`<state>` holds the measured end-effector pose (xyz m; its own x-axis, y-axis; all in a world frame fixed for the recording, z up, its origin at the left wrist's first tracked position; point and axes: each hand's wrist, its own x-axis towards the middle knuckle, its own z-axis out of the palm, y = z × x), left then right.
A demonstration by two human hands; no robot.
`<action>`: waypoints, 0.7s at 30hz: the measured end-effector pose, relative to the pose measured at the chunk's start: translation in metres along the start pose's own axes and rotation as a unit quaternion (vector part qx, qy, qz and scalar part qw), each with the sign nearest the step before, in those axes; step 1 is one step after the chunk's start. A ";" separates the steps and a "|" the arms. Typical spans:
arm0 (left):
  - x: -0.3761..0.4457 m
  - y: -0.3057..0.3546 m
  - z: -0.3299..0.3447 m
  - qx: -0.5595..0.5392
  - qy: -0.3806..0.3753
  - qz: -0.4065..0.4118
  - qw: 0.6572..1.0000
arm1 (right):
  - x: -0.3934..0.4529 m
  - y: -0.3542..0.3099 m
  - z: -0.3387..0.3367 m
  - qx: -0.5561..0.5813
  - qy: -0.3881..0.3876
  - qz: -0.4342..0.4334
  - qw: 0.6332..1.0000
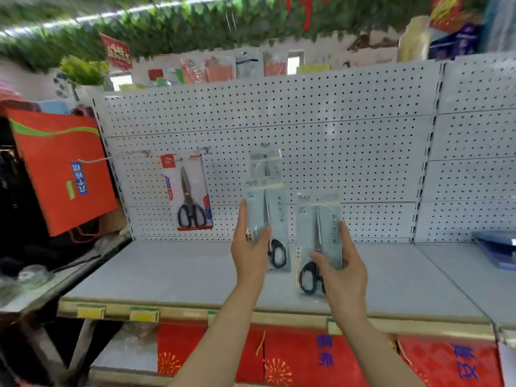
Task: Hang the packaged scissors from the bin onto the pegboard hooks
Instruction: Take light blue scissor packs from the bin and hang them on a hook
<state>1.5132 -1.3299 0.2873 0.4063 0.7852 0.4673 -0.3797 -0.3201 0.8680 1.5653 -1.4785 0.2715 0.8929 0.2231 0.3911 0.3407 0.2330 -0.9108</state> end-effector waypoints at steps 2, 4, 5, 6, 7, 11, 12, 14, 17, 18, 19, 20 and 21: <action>0.021 0.002 0.000 -0.001 -0.022 0.000 1.000 | 0.006 -0.007 0.015 0.006 0.018 -0.008 1.000; 0.039 0.004 0.004 -0.009 -0.032 -0.002 0.999 | 0.012 -0.012 0.025 0.003 0.031 -0.024 0.999; 0.046 0.006 0.006 -0.012 -0.037 0.000 0.999 | 0.016 -0.013 0.029 0.002 0.037 -0.029 0.999; 0.053 0.009 0.009 -0.017 -0.040 0.002 0.999 | 0.019 -0.015 0.032 0.000 0.041 -0.033 0.999; 0.060 0.010 0.011 -0.018 -0.041 0.002 0.999 | 0.023 -0.016 0.034 -0.001 0.043 -0.036 0.998; 0.083 0.008 0.020 -0.018 -0.039 -0.008 0.999 | 0.035 -0.019 0.041 -0.003 0.043 -0.046 0.998; 0.087 0.006 0.022 -0.018 -0.037 -0.012 0.999 | 0.038 -0.019 0.042 -0.003 0.041 -0.047 0.998; 0.091 0.004 0.026 -0.017 -0.032 -0.019 0.999 | 0.042 -0.019 0.042 -0.008 0.038 -0.047 0.998; 0.093 0.000 0.032 -0.003 -0.029 -0.017 0.999 | 0.049 -0.017 0.043 -0.013 0.034 -0.050 0.998; 0.094 -0.002 0.034 -0.002 -0.026 -0.015 1.000 | 0.051 -0.017 0.043 -0.012 0.031 -0.052 0.998; 0.095 -0.005 0.035 0.000 -0.022 -0.013 1.000 | 0.053 -0.017 0.044 -0.009 0.029 -0.055 0.998; 0.095 -0.009 0.036 0.003 -0.017 -0.014 1.000 | 0.055 -0.017 0.045 -0.006 0.026 -0.058 0.998; 0.096 -0.013 0.036 0.007 -0.011 -0.019 1.000 | 0.056 -0.016 0.046 -0.003 0.023 -0.061 0.998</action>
<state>1.5869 -1.2698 0.3272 0.4387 0.7847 0.4379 -0.3524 -0.2980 0.8871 1.5967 -1.4266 0.3146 0.8571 0.1504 0.4926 0.4492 0.2496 -0.8578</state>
